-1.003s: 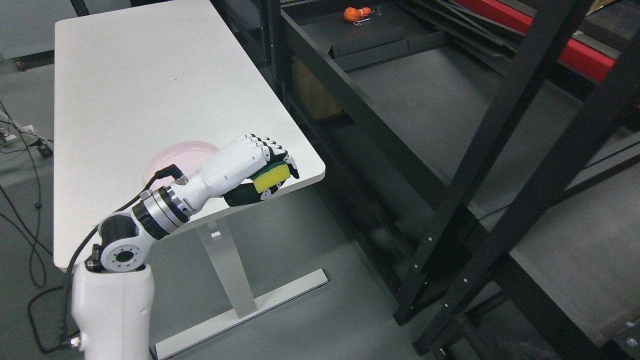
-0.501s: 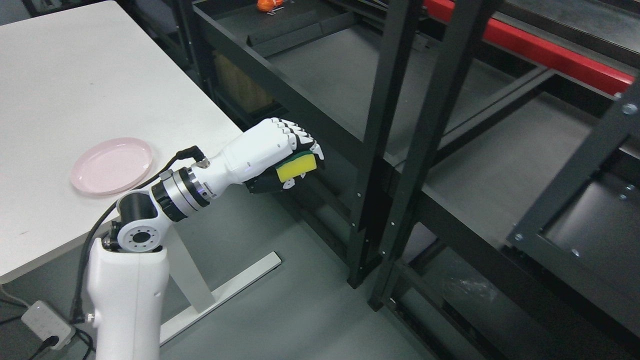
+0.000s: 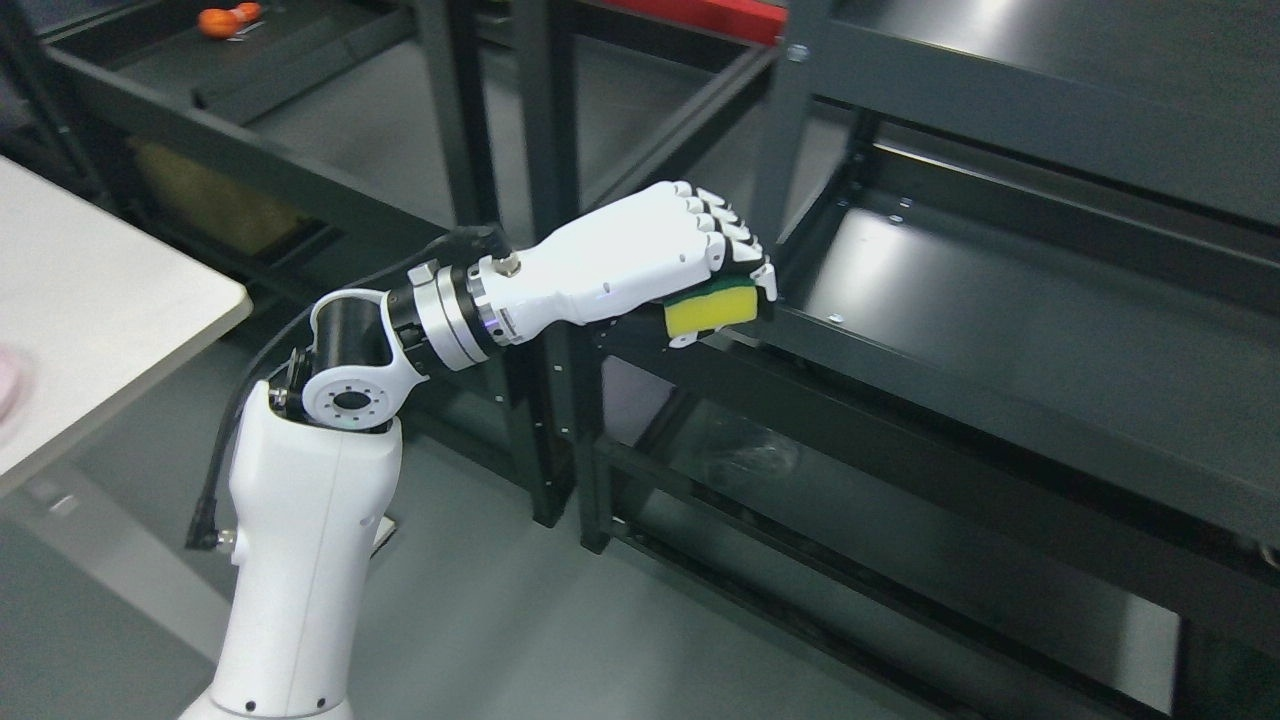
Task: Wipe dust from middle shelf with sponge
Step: 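Carry the sponge in the left hand while turning toward the metal shelf, then lower the sponge onto the middle shelf surface with the left hand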
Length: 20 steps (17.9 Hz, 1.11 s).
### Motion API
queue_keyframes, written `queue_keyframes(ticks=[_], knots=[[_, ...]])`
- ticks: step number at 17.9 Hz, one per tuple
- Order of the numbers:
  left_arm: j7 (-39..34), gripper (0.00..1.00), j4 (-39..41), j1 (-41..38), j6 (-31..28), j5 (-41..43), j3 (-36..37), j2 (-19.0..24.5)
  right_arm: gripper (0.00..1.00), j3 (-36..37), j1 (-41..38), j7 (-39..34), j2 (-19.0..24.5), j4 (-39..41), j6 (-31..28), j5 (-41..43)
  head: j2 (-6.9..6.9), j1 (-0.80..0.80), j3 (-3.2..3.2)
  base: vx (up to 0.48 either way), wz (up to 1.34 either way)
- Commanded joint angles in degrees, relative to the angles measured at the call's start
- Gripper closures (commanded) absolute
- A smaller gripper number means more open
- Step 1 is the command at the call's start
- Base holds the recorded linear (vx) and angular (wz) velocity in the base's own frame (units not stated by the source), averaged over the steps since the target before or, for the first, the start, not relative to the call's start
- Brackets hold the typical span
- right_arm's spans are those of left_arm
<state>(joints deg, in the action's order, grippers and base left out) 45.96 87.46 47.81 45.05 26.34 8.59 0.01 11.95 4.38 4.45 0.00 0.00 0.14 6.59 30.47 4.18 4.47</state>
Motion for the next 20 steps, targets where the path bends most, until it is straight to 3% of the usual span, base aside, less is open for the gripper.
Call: queue_keyframes(ticks=[1,5,10,14,20], knots=[[-0.1,0.96,-0.4,12.5,0.0,-5.3,15.0,1.0,0.0,0.0,0.0,-0.3,-1.0,1.0,-4.2,0.0,0.0,0.0,0.0,-0.171,-0.87],[-0.1,0.97,-2.2,24.0,0.0,-4.5,15.8,1.0,0.0,0.0,0.0,-0.3,-1.0,1.0,-4.2,0.0,0.0,0.0,0.0,-0.134,-0.93],[-1.7,0.97,-11.6,37.7,0.0,5.5,16.6,1.0,0.0,0.0,0.0,-0.3,-1.0,1.0,-4.2,0.0,-0.01,0.0,0.0,-0.04,-0.56],[-10.5,0.97,-15.1,42.9,-3.4,13.6,25.8,1.0,0.0,0.0,0.0,-0.2,-1.0,1.0,-4.2,0.0,-0.02,0.0,0.0,0.032,-0.06],[-23.1,0.96,-24.1,43.2,-10.9,12.6,40.0,1.0,0.0,0.0,0.0,-0.3,-1.0,1.0,-4.2,0.0,-0.02,0.0,0.0,0.016,0.0]])
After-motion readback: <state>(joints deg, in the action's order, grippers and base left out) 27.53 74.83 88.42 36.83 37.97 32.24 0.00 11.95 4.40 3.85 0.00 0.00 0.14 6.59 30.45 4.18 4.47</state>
